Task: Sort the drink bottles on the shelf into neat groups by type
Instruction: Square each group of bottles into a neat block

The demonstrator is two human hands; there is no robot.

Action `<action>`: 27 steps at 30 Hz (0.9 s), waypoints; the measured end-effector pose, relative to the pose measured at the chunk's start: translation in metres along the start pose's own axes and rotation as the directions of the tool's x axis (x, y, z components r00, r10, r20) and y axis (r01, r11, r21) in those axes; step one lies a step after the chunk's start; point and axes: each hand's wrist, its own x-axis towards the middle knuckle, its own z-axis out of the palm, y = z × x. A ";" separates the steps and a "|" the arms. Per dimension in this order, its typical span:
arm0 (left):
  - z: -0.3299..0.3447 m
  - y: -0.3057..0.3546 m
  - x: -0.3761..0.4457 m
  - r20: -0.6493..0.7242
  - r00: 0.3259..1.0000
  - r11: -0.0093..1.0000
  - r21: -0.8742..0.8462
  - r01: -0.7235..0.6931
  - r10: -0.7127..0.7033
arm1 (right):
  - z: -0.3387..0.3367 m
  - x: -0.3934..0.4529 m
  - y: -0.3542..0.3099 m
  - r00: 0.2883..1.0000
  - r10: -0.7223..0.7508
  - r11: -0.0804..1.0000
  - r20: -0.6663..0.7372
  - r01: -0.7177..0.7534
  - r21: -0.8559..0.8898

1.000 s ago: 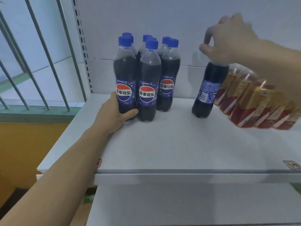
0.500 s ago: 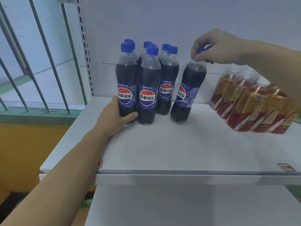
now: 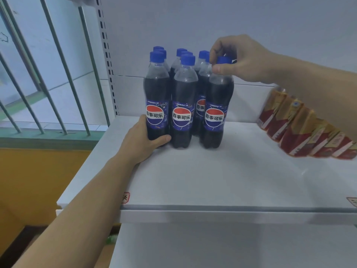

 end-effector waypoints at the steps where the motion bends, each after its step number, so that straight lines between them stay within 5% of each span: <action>1: 0.000 0.000 0.000 0.001 1.000 1.000 0.000 -0.002 0.002 | 0.002 -0.001 0.001 1.000 -0.011 1.000 -0.010 0.011 0.011; 12: -0.002 0.000 0.000 0.008 1.000 1.000 0.015 0.004 -0.004 | 0.029 -0.015 0.001 0.973 -0.058 0.998 -0.224 0.049 -0.044; 18: -0.002 0.001 0.001 0.015 1.000 1.000 0.003 0.016 -0.016 | 0.091 -0.063 0.020 0.836 0.204 0.940 -0.509 -0.022 0.340; 27: -0.001 -0.004 0.002 0.015 0.998 0.998 0.008 0.058 -0.058 | 0.163 -0.094 0.053 0.883 0.440 0.827 -0.166 -0.326 0.458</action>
